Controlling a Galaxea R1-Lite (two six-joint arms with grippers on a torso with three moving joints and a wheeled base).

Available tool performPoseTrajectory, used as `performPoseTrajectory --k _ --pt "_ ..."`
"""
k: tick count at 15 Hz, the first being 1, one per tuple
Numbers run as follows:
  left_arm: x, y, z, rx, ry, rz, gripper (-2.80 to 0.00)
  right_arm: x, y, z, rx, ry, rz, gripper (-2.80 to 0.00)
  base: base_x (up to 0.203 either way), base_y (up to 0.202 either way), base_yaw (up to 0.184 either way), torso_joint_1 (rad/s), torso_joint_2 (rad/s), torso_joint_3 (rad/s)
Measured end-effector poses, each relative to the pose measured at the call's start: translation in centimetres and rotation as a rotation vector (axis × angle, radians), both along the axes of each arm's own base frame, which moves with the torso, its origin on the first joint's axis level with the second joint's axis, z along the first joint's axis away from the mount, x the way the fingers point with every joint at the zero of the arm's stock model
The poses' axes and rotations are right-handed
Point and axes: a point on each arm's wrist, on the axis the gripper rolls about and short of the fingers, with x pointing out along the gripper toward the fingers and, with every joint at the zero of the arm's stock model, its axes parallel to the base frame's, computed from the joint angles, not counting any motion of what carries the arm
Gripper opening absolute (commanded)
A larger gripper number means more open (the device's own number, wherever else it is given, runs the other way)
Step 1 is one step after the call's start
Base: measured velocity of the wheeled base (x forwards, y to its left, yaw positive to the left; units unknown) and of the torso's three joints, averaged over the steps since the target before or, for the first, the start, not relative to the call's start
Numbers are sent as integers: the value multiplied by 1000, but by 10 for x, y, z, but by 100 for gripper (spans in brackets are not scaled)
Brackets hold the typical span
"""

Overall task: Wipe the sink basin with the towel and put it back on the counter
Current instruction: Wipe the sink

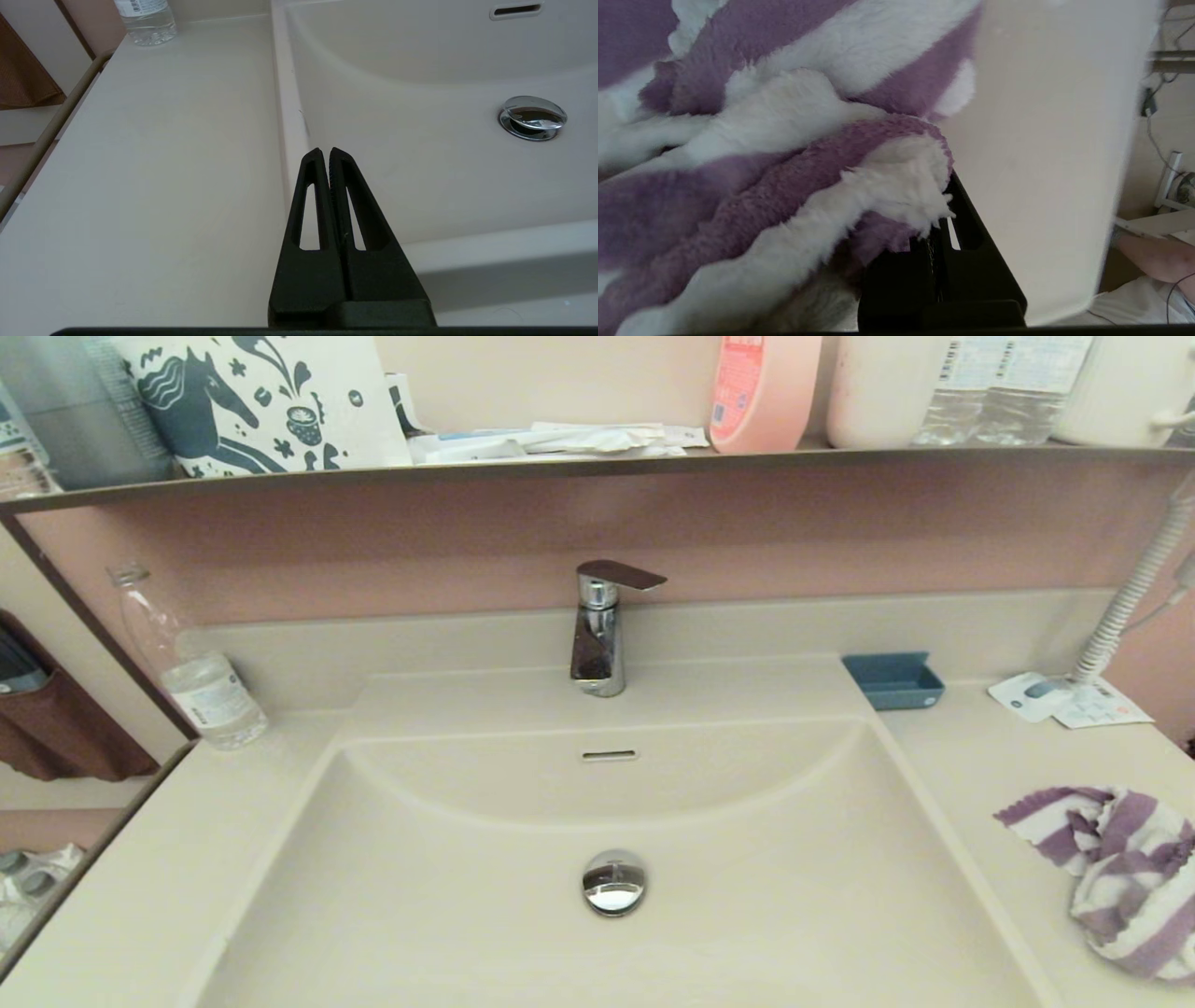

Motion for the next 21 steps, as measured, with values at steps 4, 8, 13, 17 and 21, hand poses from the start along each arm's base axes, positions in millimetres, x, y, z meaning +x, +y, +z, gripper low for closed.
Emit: performPoseTrajectory --k 4,8,13,17,21 --pt "0 0 0 0 0 0 -280 22 15 -18 16 12 57 -280 0 0 0 0 0 0" --pt "0 0 0 0 0 0 -280 40 40 -26 55 -24 78 -280 0 0 0 0 0 0" --pt "0 0 0 0 0 1 -280 66 53 -22 94 -186 59 -280 0 0 0 0 0 0" --pt "0 0 0 0 0 0 -280 90 58 -18 123 -269 25 -280 0 0 0 0 0 0" --pt "0 0 0 0 0 0 -280 112 48 -10 93 -319 -52 -280 0 0 0 0 0 0"
